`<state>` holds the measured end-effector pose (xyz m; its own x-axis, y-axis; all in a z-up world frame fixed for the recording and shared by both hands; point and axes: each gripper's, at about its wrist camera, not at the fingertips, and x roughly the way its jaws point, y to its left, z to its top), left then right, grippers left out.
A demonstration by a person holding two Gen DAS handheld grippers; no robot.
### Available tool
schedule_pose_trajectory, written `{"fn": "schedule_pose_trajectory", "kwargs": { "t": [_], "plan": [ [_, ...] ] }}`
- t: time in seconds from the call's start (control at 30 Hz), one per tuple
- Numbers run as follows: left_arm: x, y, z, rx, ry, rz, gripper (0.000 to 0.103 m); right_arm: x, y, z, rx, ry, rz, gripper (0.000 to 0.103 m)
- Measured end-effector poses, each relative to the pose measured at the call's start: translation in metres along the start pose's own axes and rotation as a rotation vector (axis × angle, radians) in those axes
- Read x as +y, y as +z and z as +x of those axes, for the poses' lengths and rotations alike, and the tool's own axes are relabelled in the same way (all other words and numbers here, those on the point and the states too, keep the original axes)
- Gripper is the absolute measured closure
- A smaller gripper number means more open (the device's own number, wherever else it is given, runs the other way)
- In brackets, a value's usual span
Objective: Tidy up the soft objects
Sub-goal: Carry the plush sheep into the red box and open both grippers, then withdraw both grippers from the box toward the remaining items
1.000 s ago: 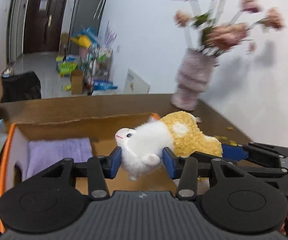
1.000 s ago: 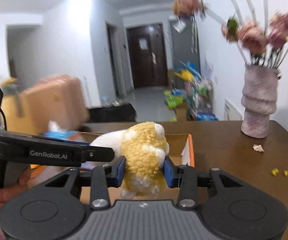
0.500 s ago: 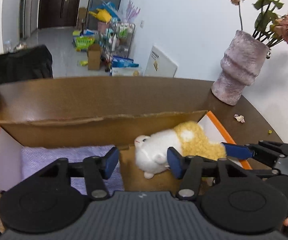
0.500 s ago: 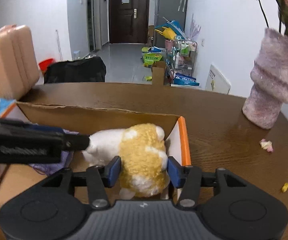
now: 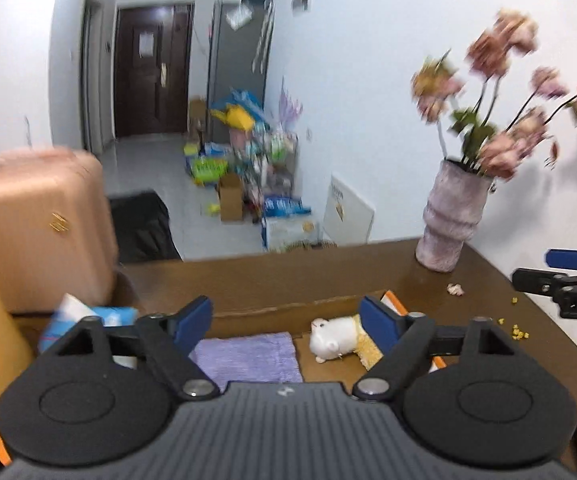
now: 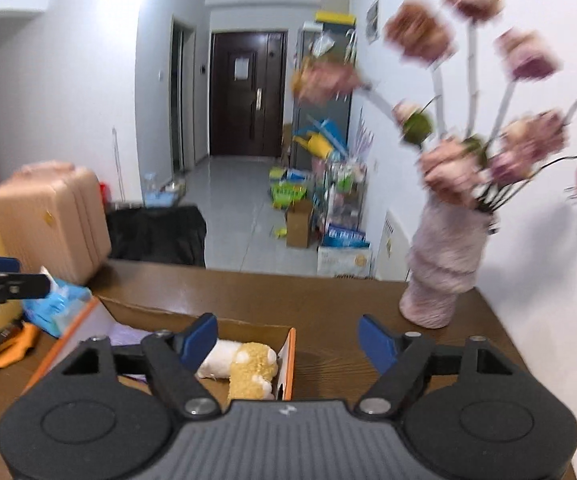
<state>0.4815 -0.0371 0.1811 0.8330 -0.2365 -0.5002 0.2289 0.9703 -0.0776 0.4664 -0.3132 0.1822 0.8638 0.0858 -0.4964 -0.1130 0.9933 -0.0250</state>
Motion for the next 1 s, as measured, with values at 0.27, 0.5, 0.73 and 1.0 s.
{"fn": "schedule_pose_trajectory", "kwargs": {
  "t": [0.27,0.5,0.73,1.0],
  "plan": [
    [-0.01,-0.058,-0.124,-0.127,0.03,0.039,0.009,0.011,-0.047,-0.106,-0.116,0.067,-0.006,0.018],
    [-0.002,-0.169,-0.218,-0.249,0.035,0.043,0.003,0.04,-0.135,-0.185,-0.234,0.14,-0.01,0.011],
    [-0.003,-0.279,-0.277,-0.275,0.065,0.069,0.001,0.08,-0.25,-0.244,-0.264,0.19,0.0,0.01],
    [-0.008,-0.326,-0.287,-0.199,-0.002,0.057,0.0,0.109,-0.32,-0.262,-0.153,0.216,-0.006,0.01]
  ]
}}
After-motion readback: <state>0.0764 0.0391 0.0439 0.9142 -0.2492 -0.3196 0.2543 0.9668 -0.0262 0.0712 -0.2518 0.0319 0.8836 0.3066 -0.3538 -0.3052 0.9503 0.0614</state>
